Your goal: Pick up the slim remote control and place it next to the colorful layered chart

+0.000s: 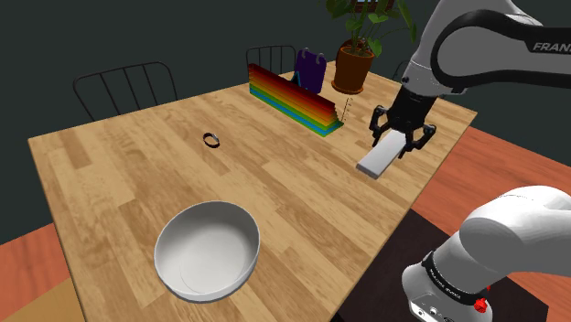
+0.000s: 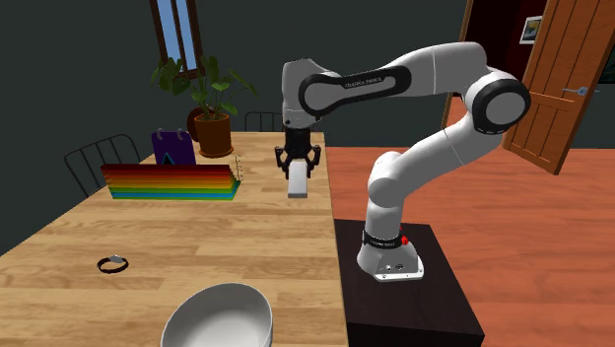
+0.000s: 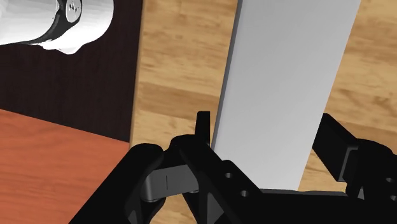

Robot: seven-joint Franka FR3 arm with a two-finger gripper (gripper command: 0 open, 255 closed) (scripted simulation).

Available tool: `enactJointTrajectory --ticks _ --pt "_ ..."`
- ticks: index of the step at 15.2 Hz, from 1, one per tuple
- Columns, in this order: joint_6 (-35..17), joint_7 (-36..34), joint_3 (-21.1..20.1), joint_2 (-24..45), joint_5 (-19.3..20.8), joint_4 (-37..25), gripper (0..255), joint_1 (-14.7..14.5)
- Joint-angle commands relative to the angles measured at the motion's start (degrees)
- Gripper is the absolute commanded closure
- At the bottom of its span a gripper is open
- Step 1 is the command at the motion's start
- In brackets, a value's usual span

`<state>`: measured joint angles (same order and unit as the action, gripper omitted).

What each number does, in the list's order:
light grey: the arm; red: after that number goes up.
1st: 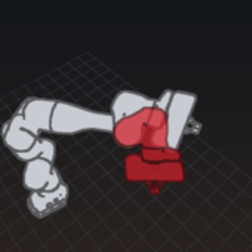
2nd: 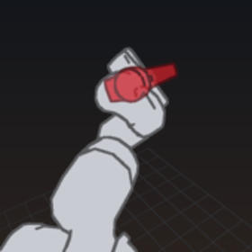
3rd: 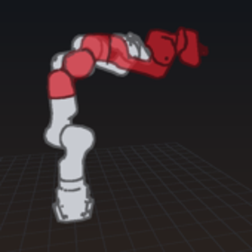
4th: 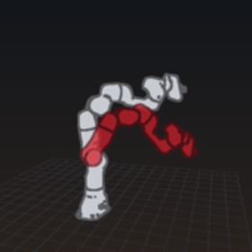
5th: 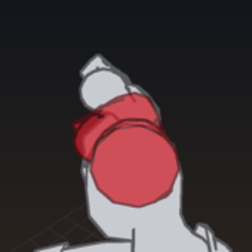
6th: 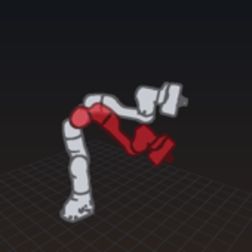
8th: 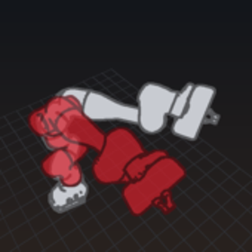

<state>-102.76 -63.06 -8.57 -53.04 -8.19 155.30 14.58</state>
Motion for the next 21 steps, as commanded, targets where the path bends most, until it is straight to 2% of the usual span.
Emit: enactJointTrajectory --ticks 1,10,15,21 --pt "1.83 -0.12 0.16 -0.13 0.18 -1.70 255 0.06" --pt "8.26 -0.35 0.88 0.62 0.93 -8.90 255 0.43" --pt "2.74 -1.61 -1.21 13.38 0.71 -16.30 255 1.29" --pt "-0.98 -3.76 -3.59 27.97 1.76 -27.29 255 2.39"
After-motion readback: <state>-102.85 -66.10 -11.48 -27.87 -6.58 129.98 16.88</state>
